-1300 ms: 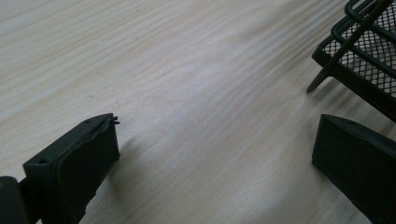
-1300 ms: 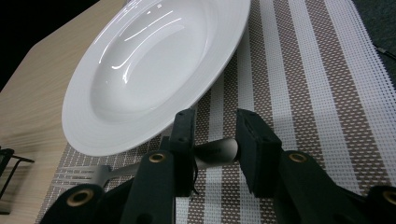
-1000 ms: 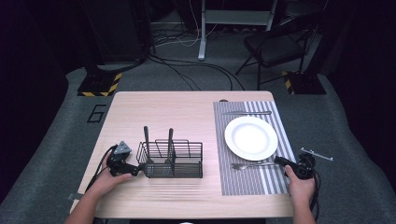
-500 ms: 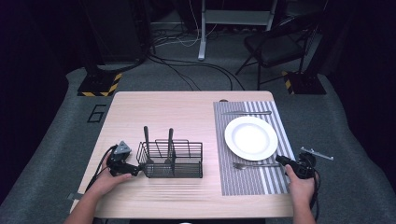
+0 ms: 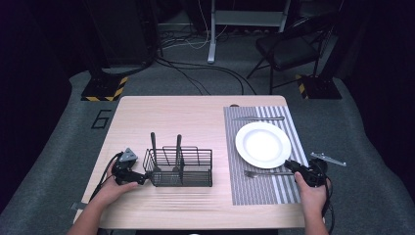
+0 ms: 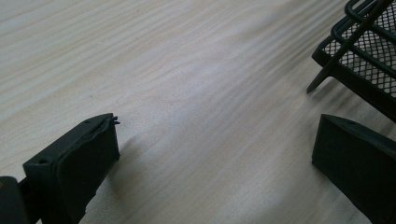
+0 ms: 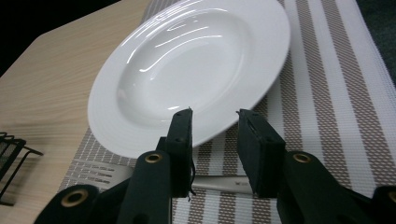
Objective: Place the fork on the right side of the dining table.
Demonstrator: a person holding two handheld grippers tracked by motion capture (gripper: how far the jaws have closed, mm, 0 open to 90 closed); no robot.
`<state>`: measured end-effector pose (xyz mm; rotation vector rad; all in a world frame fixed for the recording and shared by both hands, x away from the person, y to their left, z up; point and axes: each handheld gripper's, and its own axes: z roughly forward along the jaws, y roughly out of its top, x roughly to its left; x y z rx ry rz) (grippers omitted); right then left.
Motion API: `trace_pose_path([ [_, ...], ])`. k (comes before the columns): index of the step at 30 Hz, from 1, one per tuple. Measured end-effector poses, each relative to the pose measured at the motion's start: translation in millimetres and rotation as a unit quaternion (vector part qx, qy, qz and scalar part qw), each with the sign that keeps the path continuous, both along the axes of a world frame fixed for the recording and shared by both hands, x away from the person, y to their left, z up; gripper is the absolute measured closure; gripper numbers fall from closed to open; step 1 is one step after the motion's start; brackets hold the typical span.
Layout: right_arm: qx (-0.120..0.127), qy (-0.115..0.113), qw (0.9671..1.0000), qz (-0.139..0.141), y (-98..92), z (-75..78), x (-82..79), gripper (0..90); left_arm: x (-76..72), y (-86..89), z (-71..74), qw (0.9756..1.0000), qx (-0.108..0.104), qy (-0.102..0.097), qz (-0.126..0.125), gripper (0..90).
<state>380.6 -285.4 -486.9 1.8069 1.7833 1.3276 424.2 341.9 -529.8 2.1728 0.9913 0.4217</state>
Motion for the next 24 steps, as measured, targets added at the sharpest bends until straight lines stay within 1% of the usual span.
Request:
trace_pose_path([
  [6, -0.023, -0.013, 0.9991, 0.032, 17.8, 7.5, -0.4, 64.7, 0.0, 0.0, 0.0, 1.0000, 0.000, 0.000, 0.000, 0.2],
  [16, -0.032, -0.027, 0.9958, 0.082, 50.1, 17.8, -3.0, 63.2, 0.0, 0.0, 0.0, 1.0000, 0.000, 0.000, 0.000, 0.2],
  [21, -0.044, -0.028, 0.9919, 0.116, 66.9, 17.5, -2.2, 60.9, -0.1, -0.1, -0.1, 1.0000, -0.001, 0.000, 0.001, 0.2],
  [24, -0.052, -0.033, 0.9878, 0.143, 78.2, 17.8, -2.9, 59.9, 0.0, 0.0, 0.0, 1.0000, 0.000, 0.000, 0.000, 0.2],
])
